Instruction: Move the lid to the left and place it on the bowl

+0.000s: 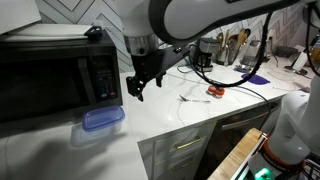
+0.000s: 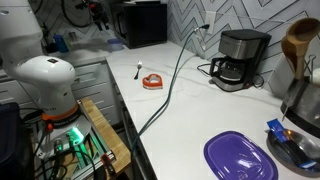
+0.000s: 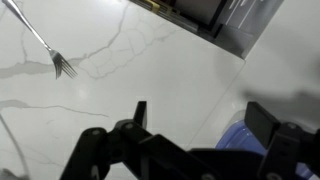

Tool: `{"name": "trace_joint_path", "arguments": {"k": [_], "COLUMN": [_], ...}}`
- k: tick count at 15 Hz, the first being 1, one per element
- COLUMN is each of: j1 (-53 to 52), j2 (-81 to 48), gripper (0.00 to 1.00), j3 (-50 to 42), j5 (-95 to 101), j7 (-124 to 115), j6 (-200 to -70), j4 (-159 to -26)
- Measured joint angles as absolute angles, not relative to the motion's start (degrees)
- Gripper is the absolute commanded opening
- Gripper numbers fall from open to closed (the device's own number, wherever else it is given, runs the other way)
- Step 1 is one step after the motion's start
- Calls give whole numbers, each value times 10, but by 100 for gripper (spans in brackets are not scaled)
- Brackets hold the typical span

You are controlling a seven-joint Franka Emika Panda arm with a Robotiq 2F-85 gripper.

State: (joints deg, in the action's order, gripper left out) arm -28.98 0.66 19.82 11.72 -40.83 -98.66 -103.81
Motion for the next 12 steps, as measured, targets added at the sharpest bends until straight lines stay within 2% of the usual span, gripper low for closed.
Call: {"name": "trace_joint_path", "arguments": {"k": [8, 12], "j1": [-255, -247], "j2": [201, 249], "gripper": [100, 100], "j3": [212, 214], "j5": [127, 128], "j7": [-267, -244], "j6": [-957, -969], "j4": [-1149, -1177]}}
